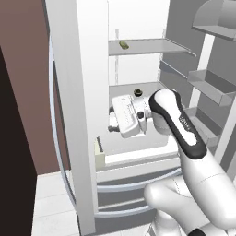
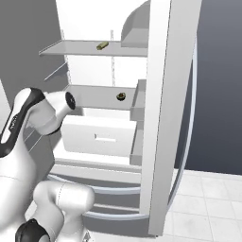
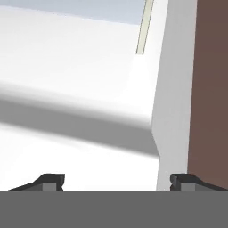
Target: Retrieve the butter from the fridge and place it on a plate on the dining table. Then retrieve the butter knife by the fridge and place it near the plate.
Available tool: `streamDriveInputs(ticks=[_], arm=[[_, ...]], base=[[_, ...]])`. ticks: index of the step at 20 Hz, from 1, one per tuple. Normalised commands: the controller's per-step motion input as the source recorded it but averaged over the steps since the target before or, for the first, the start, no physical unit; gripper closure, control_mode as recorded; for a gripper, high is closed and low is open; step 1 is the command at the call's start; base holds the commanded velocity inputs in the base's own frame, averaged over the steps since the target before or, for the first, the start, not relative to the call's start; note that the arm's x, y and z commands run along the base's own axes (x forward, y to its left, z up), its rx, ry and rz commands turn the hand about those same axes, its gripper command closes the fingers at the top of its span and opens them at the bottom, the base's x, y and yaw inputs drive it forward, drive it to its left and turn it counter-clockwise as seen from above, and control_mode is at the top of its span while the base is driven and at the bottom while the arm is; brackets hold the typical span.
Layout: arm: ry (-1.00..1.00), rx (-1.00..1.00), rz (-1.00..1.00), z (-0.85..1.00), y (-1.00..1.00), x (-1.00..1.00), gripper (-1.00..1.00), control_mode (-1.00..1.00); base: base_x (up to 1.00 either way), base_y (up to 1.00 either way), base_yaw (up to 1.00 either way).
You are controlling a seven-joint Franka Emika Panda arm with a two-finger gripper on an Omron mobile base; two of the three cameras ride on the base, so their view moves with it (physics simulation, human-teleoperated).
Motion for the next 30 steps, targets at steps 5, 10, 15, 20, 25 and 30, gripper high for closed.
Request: streamDriveInputs(ticks=[5,10,15,20,25,30], arm=[[0.00,-0.01,0.00,0.00,0.04,-0.17,-1.00,-1.00],[0.04,-0.14,-0.02,0.00,-0.37,-0.02,-1.00,-1.00],[0.04,-0.36,-0.08,-0.05,-0.63,0.00,-1.00,-1.00],[0.01,-0.47,0.00,0.00,-0.71,0.00,-1.00,-1.00],[0.00,-0.60,0.09,-0.06,-0.48,0.23,-1.00,-1.00],[0.00,-0.65,0.31,-0.21,-0.38,0.43,-1.00,-1.00]], base=[[0.00,0.00,0.00],[0.00,0.00,0.00],[0.00,0.00,0.00],[0.00,0.00,0.00],[0.00,0.00,0.00],[0.00,0.00,0.00]])
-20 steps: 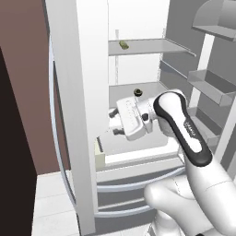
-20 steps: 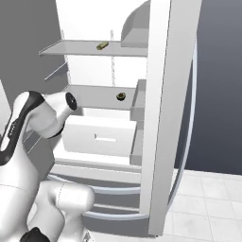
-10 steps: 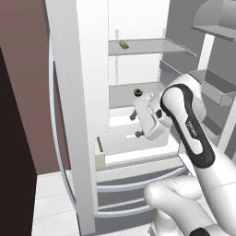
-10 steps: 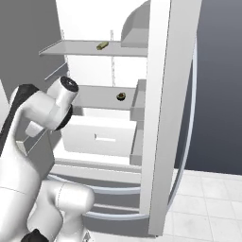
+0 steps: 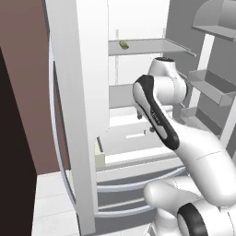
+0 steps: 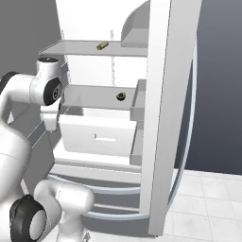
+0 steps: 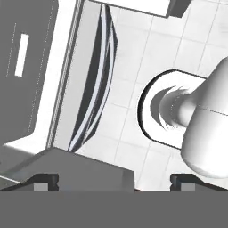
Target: Retrieve the butter from the fridge and place it on a plate on the dining table. Then retrieve the butter knife by the fridge and place it near the plate.
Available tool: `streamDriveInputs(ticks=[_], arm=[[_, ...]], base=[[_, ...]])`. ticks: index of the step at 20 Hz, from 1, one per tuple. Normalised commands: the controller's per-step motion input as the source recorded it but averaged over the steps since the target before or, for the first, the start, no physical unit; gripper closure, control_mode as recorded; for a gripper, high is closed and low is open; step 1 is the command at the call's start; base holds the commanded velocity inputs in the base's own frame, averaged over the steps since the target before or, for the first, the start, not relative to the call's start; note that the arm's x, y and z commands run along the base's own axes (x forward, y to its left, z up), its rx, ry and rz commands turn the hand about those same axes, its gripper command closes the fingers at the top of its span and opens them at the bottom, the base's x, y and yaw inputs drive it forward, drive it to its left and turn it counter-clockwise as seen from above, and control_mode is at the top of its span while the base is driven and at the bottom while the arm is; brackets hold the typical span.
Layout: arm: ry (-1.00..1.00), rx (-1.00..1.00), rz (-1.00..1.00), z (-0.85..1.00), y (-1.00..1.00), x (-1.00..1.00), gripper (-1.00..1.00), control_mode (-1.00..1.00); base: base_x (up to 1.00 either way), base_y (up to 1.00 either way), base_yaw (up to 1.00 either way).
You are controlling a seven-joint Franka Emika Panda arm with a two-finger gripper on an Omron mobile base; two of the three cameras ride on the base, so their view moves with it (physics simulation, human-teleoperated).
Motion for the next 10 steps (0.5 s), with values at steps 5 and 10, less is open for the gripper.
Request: streamDriveInputs(ticks=[5,10], arm=[[-0.11,-0.49,0.62,-0.12,-0.59,0.03,-1.00,-1.00],[-0.10,-0.27,0.66,-0.05,-0.78,-0.03,-1.00,-1.00]], base=[[0.00,0.00,0.00],[0.00,0.00,0.00]])
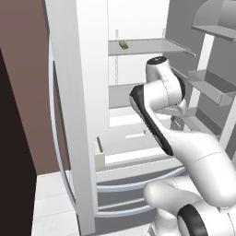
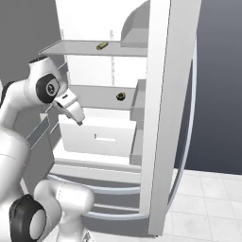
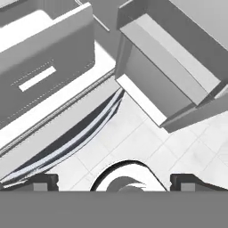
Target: Retrieve the butter from the fridge and place it on a plate on the dining table. Then retrieve the butter knife by the fridge and place it near the plate.
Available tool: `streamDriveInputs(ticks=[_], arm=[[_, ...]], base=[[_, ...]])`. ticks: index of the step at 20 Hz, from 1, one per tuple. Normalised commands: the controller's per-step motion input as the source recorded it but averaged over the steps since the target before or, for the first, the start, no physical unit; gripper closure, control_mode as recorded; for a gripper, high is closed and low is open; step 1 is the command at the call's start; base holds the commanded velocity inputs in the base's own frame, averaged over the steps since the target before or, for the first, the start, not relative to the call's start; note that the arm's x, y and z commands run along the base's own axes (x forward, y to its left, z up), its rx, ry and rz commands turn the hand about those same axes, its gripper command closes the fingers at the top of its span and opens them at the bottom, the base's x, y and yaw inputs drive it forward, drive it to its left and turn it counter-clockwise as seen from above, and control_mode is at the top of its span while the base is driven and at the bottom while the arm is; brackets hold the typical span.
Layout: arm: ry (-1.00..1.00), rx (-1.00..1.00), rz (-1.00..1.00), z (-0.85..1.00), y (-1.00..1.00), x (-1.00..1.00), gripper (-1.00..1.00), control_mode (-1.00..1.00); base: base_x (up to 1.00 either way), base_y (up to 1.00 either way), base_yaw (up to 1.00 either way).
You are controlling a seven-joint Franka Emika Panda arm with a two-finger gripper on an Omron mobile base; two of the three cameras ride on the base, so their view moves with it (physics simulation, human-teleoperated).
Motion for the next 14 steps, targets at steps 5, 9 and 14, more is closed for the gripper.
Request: streamDriveInputs(ticks=[5,9,14], arm=[[-0.01,-0.01,0.41,0.03,-0.17,-0.22,-1.00,-1.00],[0.00,0.01,0.00,0.00,0.03,0.09,-1.00,-1.00],[0.03,0.10,0.08,0.00,0.15,0.10,-1.00,-1.00]], base=[[0.00,0.00,0.00],[0.00,0.00,0.00],[0.00,0.00,0.00]])
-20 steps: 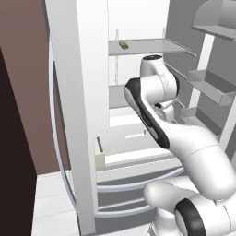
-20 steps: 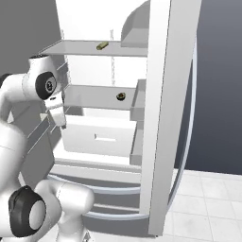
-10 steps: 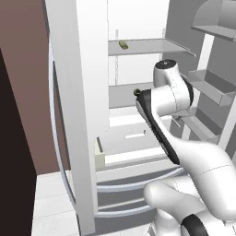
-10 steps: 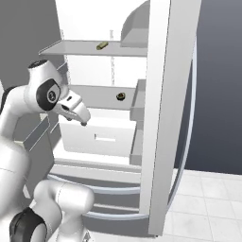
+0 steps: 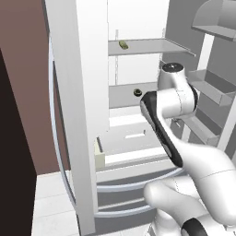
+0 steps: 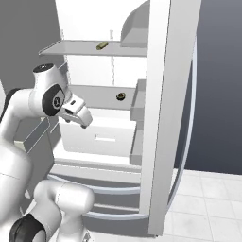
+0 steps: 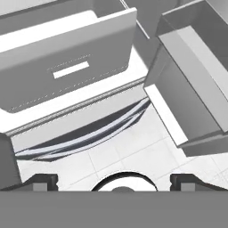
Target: Retrieve the butter from the fridge and place it on a plate on the dining table. Then retrieve the butter knife by the fridge and place it near the plate.
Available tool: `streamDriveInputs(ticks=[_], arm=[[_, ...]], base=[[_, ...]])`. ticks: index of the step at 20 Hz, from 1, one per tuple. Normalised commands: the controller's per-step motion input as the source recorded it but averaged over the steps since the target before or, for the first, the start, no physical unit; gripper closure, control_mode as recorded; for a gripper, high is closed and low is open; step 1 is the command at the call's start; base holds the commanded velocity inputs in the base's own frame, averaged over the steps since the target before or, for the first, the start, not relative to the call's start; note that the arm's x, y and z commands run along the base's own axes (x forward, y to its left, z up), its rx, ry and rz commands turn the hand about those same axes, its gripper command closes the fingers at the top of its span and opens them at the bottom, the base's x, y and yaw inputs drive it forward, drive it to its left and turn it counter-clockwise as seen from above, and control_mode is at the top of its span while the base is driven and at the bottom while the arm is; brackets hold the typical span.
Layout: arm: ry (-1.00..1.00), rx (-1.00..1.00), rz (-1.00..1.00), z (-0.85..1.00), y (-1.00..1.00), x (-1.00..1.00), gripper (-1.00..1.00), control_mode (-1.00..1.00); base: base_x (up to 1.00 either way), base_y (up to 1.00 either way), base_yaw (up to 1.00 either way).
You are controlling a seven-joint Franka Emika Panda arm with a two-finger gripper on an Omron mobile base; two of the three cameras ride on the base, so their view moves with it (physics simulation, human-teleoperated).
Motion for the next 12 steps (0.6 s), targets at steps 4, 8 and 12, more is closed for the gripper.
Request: streamDriveInputs(ticks=[4,8,12], arm=[[0.04,0.05,0.40,0.00,0.14,-0.31,-1.00,-1.00],[0.00,0.01,0.28,0.01,0.08,-0.21,-1.00,-1.00],[-0.01,-0.04,0.22,0.02,0.03,-0.27,-1.00,-1.00]], base=[[0.00,0.00,0.00],[0.00,0.00,0.00],[0.00,0.00,0.00]])
